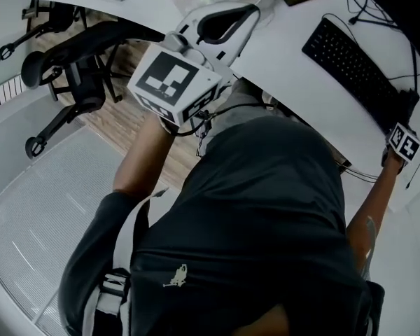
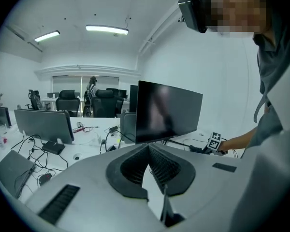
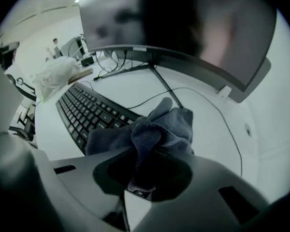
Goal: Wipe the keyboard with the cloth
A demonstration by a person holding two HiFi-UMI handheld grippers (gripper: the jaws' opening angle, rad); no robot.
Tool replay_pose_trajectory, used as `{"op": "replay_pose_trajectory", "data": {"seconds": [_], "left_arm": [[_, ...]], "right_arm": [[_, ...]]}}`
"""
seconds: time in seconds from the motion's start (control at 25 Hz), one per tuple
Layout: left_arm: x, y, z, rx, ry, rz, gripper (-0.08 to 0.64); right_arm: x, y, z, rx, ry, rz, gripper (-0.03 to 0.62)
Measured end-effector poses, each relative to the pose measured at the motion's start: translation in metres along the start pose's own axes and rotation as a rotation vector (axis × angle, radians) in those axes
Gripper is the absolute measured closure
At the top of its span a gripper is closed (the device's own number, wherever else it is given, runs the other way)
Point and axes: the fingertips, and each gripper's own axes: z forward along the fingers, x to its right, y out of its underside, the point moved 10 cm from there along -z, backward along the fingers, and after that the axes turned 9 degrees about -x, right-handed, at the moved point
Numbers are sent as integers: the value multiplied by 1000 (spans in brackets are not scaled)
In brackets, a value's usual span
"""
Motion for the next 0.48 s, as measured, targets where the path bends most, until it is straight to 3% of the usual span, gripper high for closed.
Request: {"op": "replay_pose_trajectory", "data": {"seconds": [0.08,0.2,0.48], "left_arm": [[3,4,0,-2,7,-6,558],[7,11,-1,-5,12,-32,558],[14,9,4,-11,42,-55,558]], "right_arm": [[-15,-5,10,-45,32,-16,523],[-63,-17,12,-36,46,-111,523],[-192,-84,20,51,-146,-372,523]]}}
